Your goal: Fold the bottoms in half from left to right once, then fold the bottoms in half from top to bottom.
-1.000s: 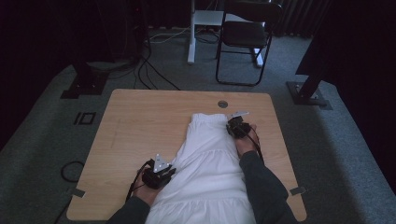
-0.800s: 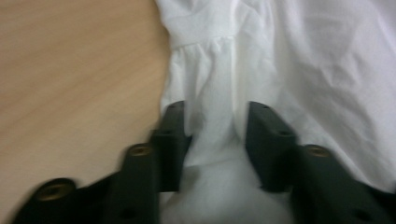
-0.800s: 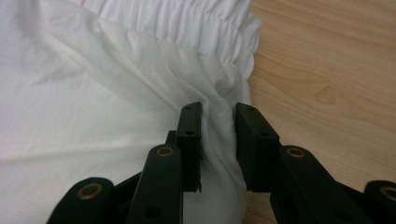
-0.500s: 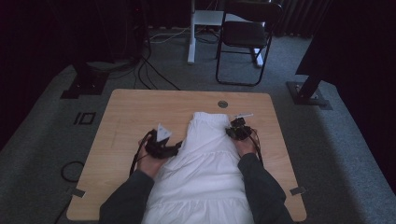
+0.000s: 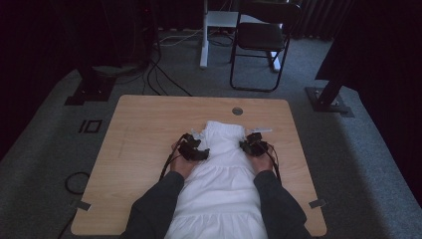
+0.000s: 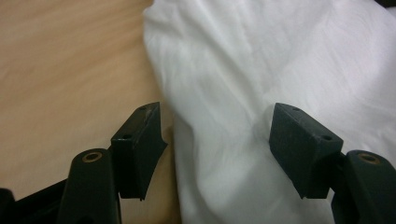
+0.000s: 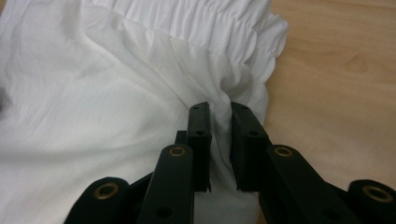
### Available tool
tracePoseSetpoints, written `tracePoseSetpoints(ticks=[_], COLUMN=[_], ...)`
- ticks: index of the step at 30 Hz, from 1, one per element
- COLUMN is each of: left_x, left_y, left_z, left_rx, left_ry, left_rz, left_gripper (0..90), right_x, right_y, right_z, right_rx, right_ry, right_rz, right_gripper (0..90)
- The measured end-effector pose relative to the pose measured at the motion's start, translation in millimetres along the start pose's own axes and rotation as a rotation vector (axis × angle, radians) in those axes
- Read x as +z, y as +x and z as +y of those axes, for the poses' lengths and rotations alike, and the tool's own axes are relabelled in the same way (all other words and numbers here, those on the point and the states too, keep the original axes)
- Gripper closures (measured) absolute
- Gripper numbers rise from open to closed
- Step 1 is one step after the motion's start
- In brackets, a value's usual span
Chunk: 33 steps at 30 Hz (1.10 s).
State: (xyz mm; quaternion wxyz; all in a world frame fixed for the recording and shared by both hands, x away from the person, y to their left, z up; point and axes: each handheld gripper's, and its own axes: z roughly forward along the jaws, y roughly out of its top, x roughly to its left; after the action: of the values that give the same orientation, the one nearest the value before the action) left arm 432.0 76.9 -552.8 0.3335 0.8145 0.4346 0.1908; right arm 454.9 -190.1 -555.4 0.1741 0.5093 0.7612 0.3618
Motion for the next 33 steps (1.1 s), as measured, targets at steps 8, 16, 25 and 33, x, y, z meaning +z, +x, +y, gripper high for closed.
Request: tracePoseSetpoints(ticks=[8, 16, 25, 33], left_x=[-43.2, -64.5, -52.5, -10.0], left_y=[-12.9, -9.5, 5.2, 4.9], left_z=[-49.6, -65.0, -12.5, -16.8], left_rx=[-0.02, -0.027, 0.011, -0.005], left_ry=[-0.026, -0.013, -0.103, -0.016], left_rz=[-0.013, -0.059, -0.056, -0.039], left_gripper=[35.4, 33.7, 25.4, 18.6], right_x=[-22.5, -29.8, -29.9, -29.9], right_y=[34.7, 48.5, 47.5, 44.3], right_z=[-25.5, -37.1, -37.4, -38.0], right_rx=[-0.09, -0.112, -0.105, -0.094], right_ry=[0.023, 0.011, 0.01, 0.006], right_rz=[0.035, 0.061, 0.067, 0.088], right_gripper=[78.4, 78.3, 78.3, 78.3])
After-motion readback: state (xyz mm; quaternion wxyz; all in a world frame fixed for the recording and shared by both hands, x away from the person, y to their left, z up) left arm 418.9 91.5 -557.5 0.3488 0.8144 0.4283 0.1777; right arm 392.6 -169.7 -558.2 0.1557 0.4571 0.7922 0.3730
